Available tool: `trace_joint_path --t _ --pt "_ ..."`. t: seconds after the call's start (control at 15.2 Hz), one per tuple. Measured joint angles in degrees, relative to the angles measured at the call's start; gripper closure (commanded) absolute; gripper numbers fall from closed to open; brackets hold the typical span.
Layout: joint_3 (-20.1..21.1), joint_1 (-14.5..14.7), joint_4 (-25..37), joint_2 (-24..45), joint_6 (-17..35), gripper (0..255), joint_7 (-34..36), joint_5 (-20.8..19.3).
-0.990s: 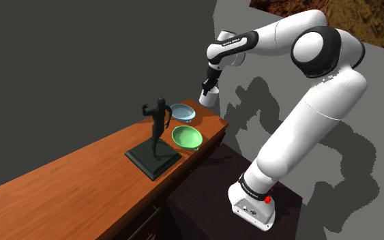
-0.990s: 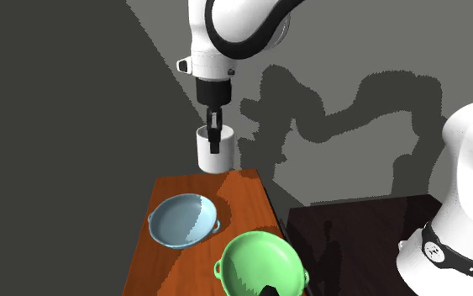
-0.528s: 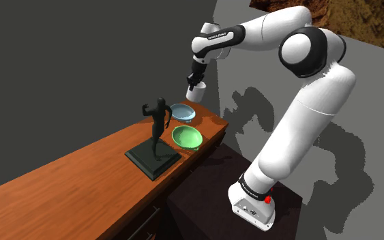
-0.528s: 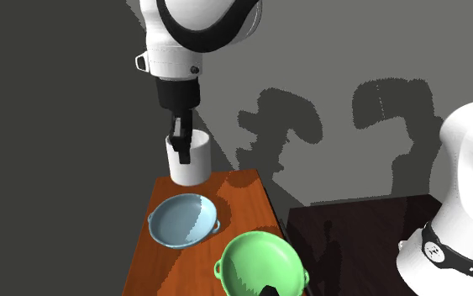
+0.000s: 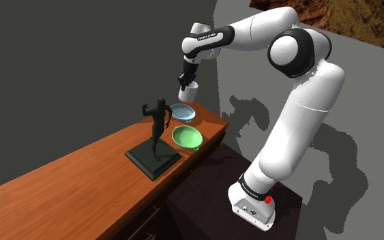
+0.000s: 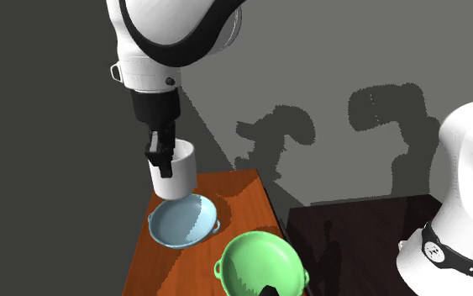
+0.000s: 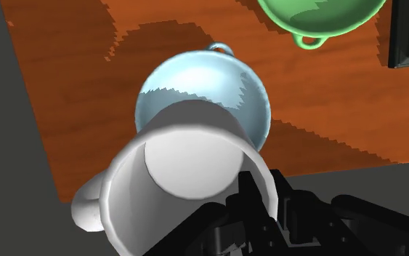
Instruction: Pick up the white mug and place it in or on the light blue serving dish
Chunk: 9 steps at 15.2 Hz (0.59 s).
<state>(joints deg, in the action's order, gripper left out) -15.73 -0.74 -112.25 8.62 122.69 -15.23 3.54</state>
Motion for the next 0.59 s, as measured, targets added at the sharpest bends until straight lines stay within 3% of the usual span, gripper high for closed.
trace_joint_path --t 0.59 --pt "0.27 -0.24 -3.31 3.14 6.30 255 -0.92 1.30"
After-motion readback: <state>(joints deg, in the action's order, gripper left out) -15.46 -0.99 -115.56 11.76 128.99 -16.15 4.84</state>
